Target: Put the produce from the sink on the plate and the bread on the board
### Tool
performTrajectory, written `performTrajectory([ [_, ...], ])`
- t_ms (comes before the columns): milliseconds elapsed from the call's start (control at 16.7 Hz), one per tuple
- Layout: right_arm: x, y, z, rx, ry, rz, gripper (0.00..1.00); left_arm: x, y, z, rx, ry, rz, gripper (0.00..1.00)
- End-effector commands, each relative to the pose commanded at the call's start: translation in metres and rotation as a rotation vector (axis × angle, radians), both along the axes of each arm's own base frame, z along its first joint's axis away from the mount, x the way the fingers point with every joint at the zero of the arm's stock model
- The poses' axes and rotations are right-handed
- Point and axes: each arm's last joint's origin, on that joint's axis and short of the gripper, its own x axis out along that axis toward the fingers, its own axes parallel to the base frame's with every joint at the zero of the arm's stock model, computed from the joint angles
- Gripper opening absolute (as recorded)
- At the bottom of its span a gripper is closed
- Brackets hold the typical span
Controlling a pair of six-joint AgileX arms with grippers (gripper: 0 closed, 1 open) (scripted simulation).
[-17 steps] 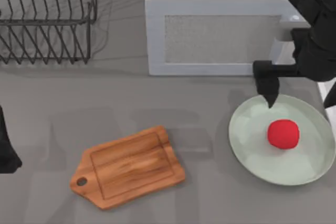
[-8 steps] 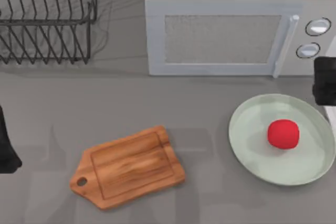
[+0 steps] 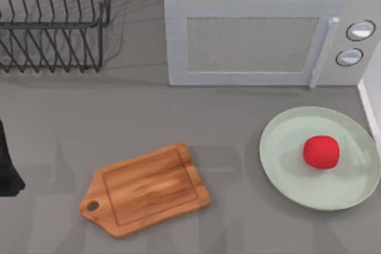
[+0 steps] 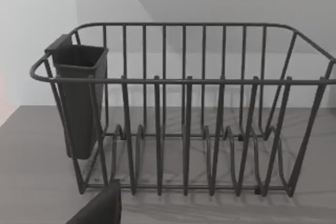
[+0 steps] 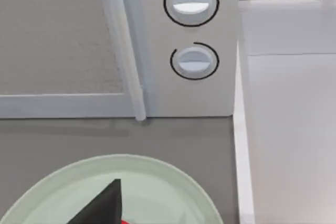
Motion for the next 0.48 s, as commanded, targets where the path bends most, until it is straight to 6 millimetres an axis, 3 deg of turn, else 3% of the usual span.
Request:
performTrajectory([
  [240, -0.017, -0.009, -0.040, -0.046, -0.254, -0.049, 1.00, 0.000, 0.000, 0.000, 0.000, 0.000, 0.000, 1.00],
  [480, -0.020, -0.013, -0.061, -0.079, -0.374, -0.076, 1.00, 0.000, 0.000, 0.000, 0.000, 0.000, 0.000, 1.00],
])
